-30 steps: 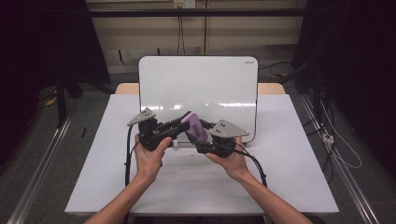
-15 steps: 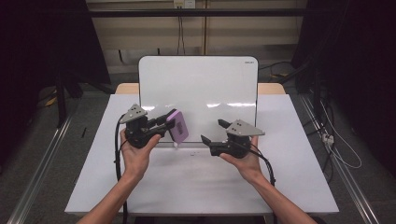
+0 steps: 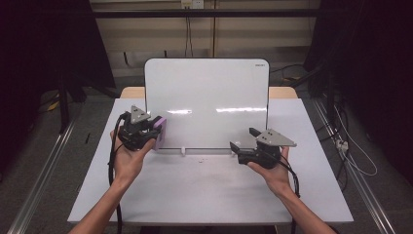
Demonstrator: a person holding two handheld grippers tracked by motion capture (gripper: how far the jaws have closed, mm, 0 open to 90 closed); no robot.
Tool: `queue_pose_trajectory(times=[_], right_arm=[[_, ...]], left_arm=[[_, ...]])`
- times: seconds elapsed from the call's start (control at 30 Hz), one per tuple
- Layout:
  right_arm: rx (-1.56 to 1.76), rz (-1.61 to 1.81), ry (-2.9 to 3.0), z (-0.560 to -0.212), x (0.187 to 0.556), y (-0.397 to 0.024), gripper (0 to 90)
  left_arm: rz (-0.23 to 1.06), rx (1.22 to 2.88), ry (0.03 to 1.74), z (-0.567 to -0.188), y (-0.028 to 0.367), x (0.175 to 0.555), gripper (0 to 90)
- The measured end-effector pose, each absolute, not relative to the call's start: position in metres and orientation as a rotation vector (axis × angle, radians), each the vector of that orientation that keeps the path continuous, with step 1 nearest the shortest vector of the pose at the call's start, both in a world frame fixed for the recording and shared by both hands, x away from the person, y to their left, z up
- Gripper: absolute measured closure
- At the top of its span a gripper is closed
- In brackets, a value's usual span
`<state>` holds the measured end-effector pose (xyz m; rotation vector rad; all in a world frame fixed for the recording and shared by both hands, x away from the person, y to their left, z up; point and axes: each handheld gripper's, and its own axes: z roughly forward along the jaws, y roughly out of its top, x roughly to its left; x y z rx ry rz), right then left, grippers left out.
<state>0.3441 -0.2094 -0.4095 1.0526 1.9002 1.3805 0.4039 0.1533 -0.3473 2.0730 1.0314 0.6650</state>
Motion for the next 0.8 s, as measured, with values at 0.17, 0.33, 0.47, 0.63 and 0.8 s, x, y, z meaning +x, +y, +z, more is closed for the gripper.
queue_pose_trajectory(times=[0.17, 0.33, 0.47, 0.63, 0.8], right_arm=[[1.062, 1.369, 1.898, -0.41, 0.343, -0.213, 14.5], [1.066, 1.364, 1.89, -0.41, 0.342, -0.216, 14.6], [1.076, 1.361, 1.877, -0.411, 0.343, -0.219, 14.6], [1.082, 1.353, 1.864, -0.41, 0.343, -0.223, 14.5], [1.102, 1.354, 1.854, -0.41, 0.344, -0.225, 14.3]], left_arm=[[0.756, 2.113, 1.001, -0.35, 0.134, 0.405, 64.4], [0.755, 2.118, 0.992, -0.353, 0.123, 0.413, 64.2], [0.733, 2.115, 0.994, -0.357, 0.12, 0.42, 64.0], [0.704, 2.119, 0.988, -0.363, 0.122, 0.428, 62.8], [0.673, 2.124, 0.99, -0.364, 0.124, 0.431, 60.6]])
